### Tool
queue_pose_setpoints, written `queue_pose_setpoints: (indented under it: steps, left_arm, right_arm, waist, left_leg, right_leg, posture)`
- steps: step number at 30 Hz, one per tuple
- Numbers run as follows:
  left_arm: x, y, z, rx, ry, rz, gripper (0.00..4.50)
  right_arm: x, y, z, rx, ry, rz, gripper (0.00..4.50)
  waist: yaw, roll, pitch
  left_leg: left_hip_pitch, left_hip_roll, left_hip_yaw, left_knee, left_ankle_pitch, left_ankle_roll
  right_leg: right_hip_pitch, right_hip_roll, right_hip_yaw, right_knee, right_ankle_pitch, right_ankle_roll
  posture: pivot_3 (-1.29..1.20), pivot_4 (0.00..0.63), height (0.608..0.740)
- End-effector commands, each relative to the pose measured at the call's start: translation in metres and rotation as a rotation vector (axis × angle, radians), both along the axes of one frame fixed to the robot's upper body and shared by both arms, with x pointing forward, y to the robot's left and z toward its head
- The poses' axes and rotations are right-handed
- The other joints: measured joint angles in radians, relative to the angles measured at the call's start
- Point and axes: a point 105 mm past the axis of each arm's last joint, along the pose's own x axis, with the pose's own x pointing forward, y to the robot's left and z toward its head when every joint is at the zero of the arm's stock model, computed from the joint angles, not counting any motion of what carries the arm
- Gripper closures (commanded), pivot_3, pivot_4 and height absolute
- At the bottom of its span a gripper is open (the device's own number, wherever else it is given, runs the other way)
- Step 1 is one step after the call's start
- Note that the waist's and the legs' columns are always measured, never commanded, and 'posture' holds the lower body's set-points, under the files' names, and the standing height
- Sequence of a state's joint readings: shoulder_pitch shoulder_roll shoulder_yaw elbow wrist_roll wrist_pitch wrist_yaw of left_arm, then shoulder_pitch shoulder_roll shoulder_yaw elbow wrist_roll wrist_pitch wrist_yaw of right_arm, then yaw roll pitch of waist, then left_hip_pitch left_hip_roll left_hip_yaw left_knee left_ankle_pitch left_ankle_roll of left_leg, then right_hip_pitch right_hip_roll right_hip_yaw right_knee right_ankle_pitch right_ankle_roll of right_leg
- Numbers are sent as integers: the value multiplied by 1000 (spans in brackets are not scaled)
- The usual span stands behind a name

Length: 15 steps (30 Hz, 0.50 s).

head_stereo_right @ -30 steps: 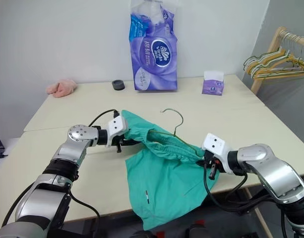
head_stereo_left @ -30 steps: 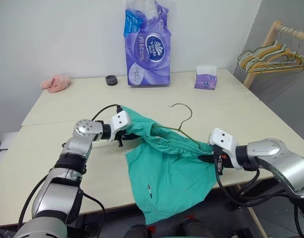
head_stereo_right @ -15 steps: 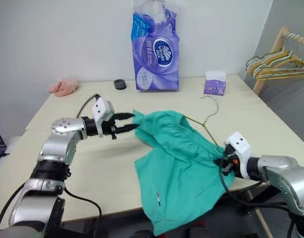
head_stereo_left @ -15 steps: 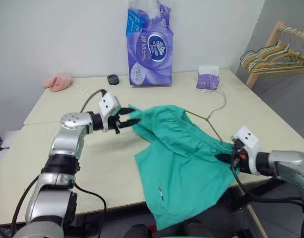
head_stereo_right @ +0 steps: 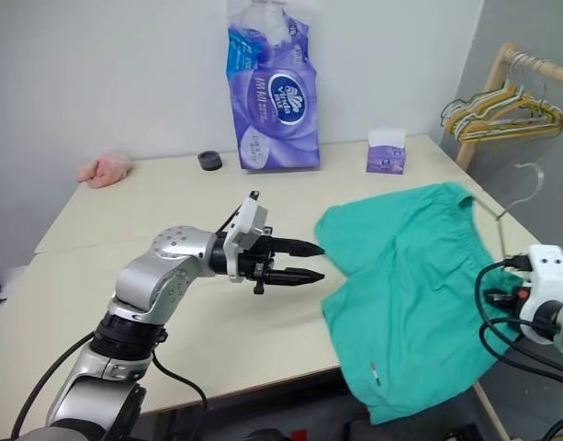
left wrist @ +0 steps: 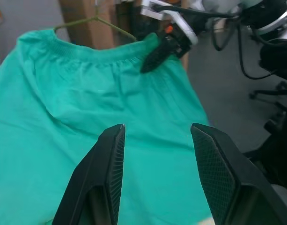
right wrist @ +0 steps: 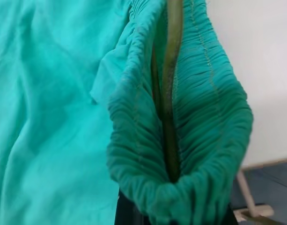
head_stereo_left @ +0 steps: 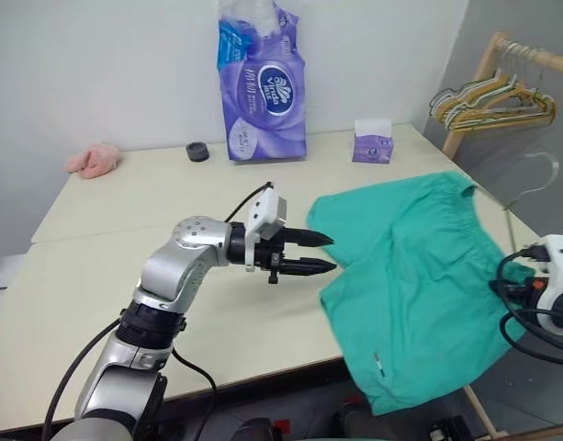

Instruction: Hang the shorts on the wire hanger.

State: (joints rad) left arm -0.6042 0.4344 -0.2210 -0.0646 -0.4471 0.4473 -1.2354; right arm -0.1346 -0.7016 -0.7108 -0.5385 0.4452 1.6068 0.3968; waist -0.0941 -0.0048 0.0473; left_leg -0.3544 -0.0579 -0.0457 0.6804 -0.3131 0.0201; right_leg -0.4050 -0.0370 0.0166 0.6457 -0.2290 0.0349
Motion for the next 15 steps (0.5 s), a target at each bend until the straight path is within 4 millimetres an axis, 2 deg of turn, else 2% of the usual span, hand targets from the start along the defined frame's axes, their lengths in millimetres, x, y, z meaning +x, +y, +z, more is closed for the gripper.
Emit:
queue_pose_setpoints:
  steps: [1,4,8,11,15]
  left_arm:
    - [-3,-15,6,-13,-64,-45,2149]
    - [-6,-32,8,-33,-83,-87,2149]
    - [-13,-51,11,-56,-111,-145,2149]
    - [-10,-79,16,-46,-193,-168,2149]
    - [-5,-95,23,-63,-243,-140,2149]
  right_arm:
    - [-9,-38,31,-92,-83,-195,4500]
    - [-11,-57,51,-130,-117,-277,4500]
    - [-11,-72,70,-137,-140,-329,4500]
    - [-5,-98,94,-89,-153,-442,4500]
    - [-4,-115,104,-67,-129,-504,4500]
  waist:
    - [-18,1,1]
    - [-48,7,5]
    - [-79,9,9]
    - [-105,12,18]
    - [-119,14,21]
  left_leg:
    - [0,0,1,0,-1,1]
    - [0,0,3,0,-2,3]
    - [-1,0,4,-1,-3,5]
    - [-2,-1,7,0,-4,6]
    - [1,-2,18,-1,-8,14]
  right_leg:
    - [0,0,0,0,-1,1]
    - [0,-1,2,-1,-1,2]
    - [1,0,3,-1,-3,4]
    - [1,0,5,-1,-4,5]
    - [1,1,16,-2,-6,10]
  posture:
    - [-359,72,740]
    - [-370,76,740]
    - [-380,81,740]
    - [-386,94,740]
    - [-375,94,740]
